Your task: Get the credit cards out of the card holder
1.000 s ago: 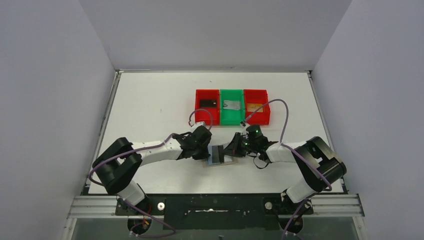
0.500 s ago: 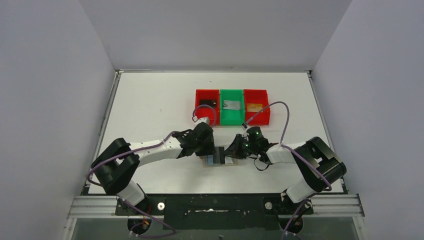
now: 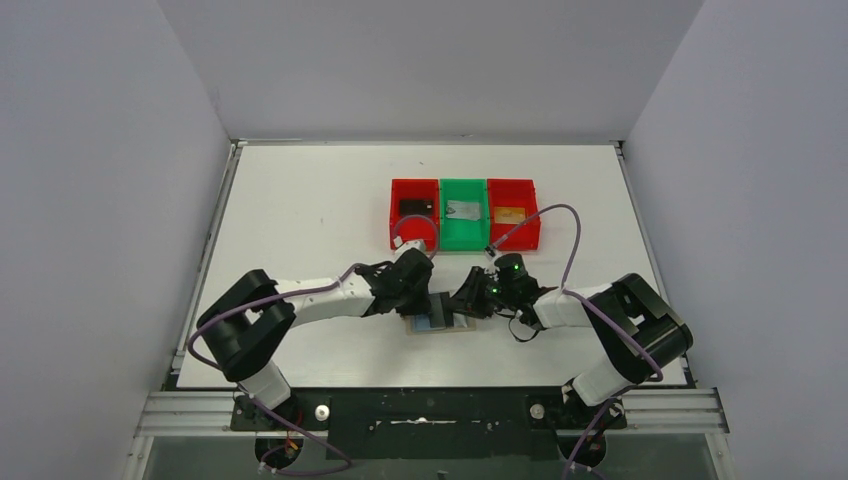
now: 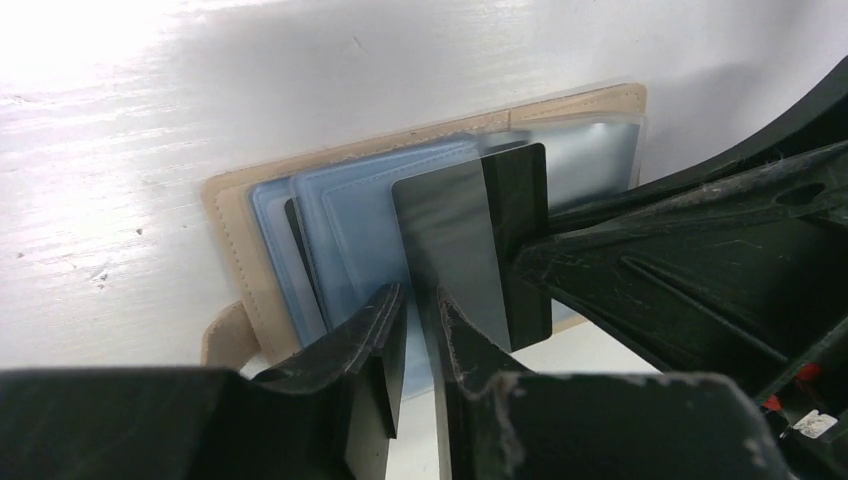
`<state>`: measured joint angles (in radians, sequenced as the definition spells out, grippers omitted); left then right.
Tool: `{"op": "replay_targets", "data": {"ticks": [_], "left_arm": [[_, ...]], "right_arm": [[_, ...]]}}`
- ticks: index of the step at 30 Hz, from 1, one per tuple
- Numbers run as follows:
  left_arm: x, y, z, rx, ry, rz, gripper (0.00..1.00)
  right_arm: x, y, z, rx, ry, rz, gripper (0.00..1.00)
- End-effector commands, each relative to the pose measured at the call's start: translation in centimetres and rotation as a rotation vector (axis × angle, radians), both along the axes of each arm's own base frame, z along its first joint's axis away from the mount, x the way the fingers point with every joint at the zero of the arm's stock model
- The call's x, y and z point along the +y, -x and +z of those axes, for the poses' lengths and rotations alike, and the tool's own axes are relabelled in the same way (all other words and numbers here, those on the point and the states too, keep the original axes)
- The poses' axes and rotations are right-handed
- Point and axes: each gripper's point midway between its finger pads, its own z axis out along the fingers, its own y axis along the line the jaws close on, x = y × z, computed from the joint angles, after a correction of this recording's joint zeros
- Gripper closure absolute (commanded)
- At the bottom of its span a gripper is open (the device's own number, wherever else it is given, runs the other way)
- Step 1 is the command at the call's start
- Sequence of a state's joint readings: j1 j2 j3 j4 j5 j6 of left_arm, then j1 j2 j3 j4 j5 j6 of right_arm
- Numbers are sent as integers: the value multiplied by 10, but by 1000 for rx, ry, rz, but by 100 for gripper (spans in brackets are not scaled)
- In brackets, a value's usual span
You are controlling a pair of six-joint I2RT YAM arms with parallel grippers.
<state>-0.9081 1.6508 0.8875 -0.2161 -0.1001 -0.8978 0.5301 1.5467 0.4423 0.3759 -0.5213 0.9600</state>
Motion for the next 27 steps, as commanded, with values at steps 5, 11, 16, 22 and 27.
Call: {"op": "replay_targets", "data": {"ticks": [5,11,16,22,27], "left_arm": [[6,19,-22,58,-86,-7,89],[12,19,-23,52,-114,13,91],[18,13,-18,25,-137,38,91],[19,8,-11,3,-131,47,91],[14,7,-11,3,-123,23,91]], "right_arm": [[-1,-5,-2,-9,-36,-37,73],[-7,-6,0,-27,-37,-56,88],[-13,-7,4,-45,-40,-67,95],[-22,-6,3,-47,-21,-76,95],[-15,-7,5,-43,-56,-50,85]]}}
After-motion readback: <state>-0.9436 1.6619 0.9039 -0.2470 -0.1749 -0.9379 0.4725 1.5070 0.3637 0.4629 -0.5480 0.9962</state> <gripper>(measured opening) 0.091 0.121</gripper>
